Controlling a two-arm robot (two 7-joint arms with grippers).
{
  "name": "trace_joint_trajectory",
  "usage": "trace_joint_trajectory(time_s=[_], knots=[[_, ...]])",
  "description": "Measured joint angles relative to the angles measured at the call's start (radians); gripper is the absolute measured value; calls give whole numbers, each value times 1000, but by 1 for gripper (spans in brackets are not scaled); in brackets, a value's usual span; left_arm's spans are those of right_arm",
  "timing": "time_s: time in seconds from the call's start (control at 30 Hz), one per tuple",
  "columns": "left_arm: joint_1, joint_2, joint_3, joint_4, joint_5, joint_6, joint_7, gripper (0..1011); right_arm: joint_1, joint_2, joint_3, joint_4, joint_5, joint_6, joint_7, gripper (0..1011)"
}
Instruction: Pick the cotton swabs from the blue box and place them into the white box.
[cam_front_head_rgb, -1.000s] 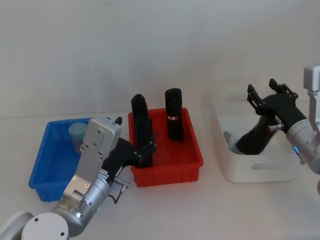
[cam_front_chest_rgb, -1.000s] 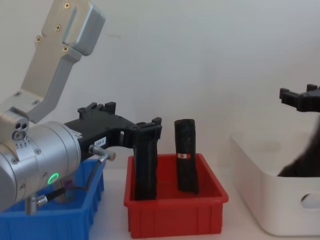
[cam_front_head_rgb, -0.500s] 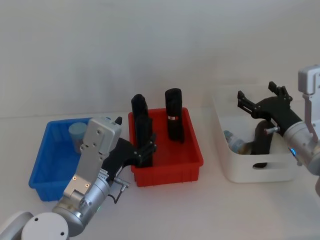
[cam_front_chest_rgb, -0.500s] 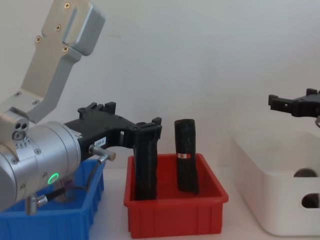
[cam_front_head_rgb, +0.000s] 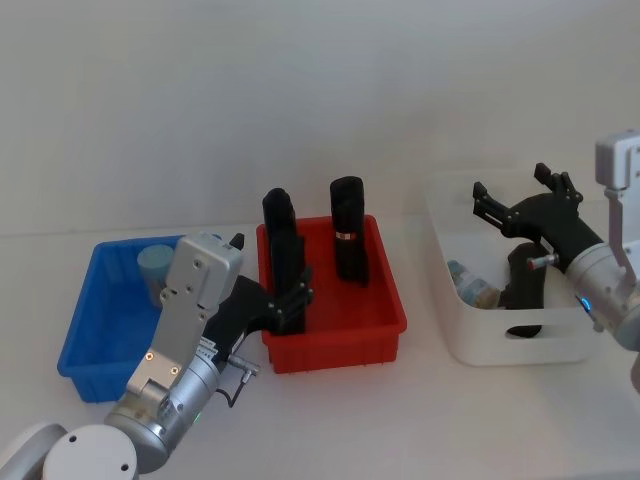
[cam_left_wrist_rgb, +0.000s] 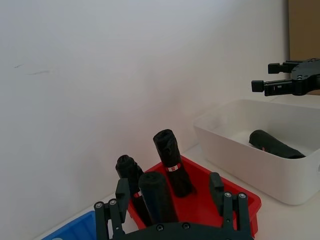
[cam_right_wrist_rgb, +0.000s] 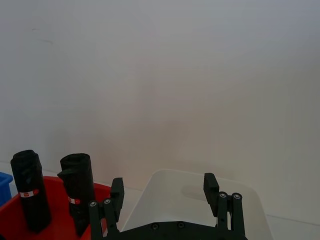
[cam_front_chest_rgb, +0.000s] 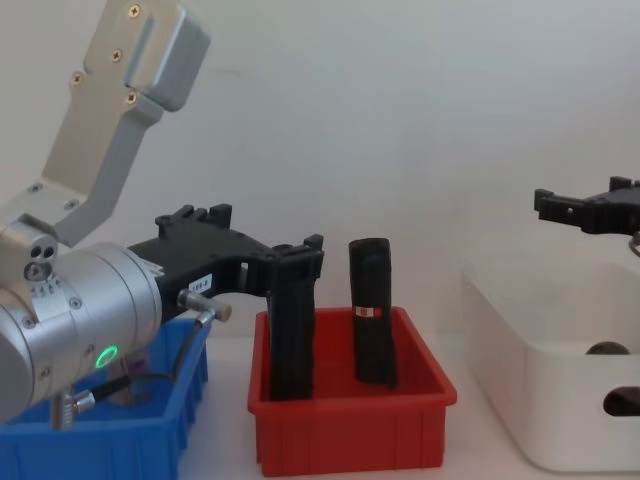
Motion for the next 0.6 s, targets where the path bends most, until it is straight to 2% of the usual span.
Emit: trace_joint_trajectory(time_s=[0.6], knots=[[0, 0, 0, 0, 0, 0, 0, 1004, 0, 0, 0, 1, 1, -2, 3, 1001]])
